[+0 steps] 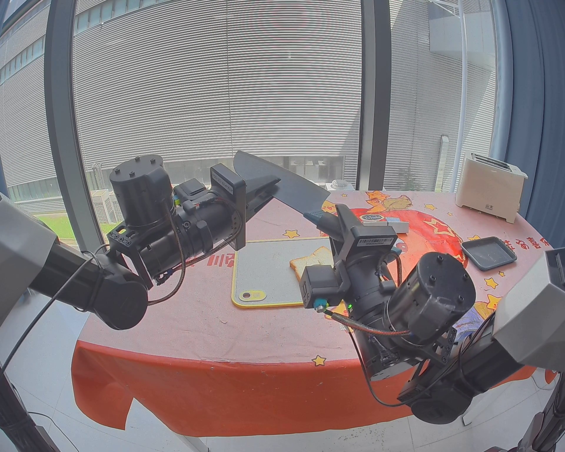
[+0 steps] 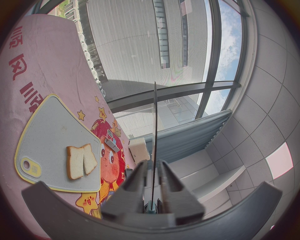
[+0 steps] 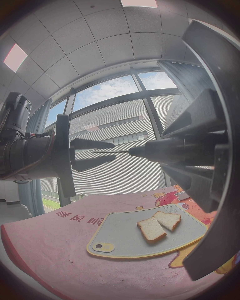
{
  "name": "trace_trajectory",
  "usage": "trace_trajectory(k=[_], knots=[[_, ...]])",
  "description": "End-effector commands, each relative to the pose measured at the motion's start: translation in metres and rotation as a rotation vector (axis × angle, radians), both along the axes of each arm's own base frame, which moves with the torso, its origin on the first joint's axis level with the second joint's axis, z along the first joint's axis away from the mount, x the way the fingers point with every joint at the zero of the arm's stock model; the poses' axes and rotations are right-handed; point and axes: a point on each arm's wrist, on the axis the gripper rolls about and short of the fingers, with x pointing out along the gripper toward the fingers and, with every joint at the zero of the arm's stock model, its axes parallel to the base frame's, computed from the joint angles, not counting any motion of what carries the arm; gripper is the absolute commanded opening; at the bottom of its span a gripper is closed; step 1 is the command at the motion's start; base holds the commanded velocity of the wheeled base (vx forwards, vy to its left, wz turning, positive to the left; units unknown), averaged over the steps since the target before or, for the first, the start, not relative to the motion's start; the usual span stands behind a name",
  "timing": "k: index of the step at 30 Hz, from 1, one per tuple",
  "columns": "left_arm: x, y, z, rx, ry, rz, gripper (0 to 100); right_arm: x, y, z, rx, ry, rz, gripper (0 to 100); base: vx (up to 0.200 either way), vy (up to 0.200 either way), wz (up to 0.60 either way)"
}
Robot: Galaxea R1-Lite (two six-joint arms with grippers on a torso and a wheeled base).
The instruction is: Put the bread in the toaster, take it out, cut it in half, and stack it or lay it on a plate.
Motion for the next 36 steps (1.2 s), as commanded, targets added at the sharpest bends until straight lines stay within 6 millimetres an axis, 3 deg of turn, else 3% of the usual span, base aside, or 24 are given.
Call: trace_trajectory(k=[1, 8, 14, 21, 24, 29, 36], knots=[[-0.001, 0.001, 0.003, -0.005, -0.008, 0.004, 100, 0.001, -0.004, 0.004, 0.015, -0.01, -0.008, 0, 0.0, 0.0, 0.0], [-0.01, 0.0, 0.004, 0.006, -0.011, -0.012, 100, 0.005, -0.017, 0.019, 0.049, -0.03, -0.05, 0, 0.0, 0.0, 0.0], [-0.013, 0.0, 0.005, 0.032, -0.036, -0.011, 100, 0.015, -0.04, 0.032, 0.084, -0.038, -0.113, 0, 0.0, 0.0, 0.0], [-0.023, -0.008, -0.002, 0.117, -0.107, -0.028, 100, 0.011, -0.051, 0.035, 0.093, 0.146, -0.092, 0, 0.0, 0.0, 0.0], [-0.027, -0.008, -0.002, 0.106, -0.137, -0.031, 100, 0.009, -0.052, 0.046, 0.153, 0.191, -0.08, 0, 0.0, 0.0, 0.0], [-0.033, -0.004, 0.0, 0.075, -0.193, -0.03, 100, 0.006, -0.061, 0.08, 0.248, 0.275, -0.086, 0, 0.0, 0.0, 0.0], [-0.033, -0.004, 0.002, 0.073, -0.198, -0.032, 100, 0.0, -0.067, 0.091, 0.419, 0.463, -0.078, 0, 0.0, 0.0, 0.0]])
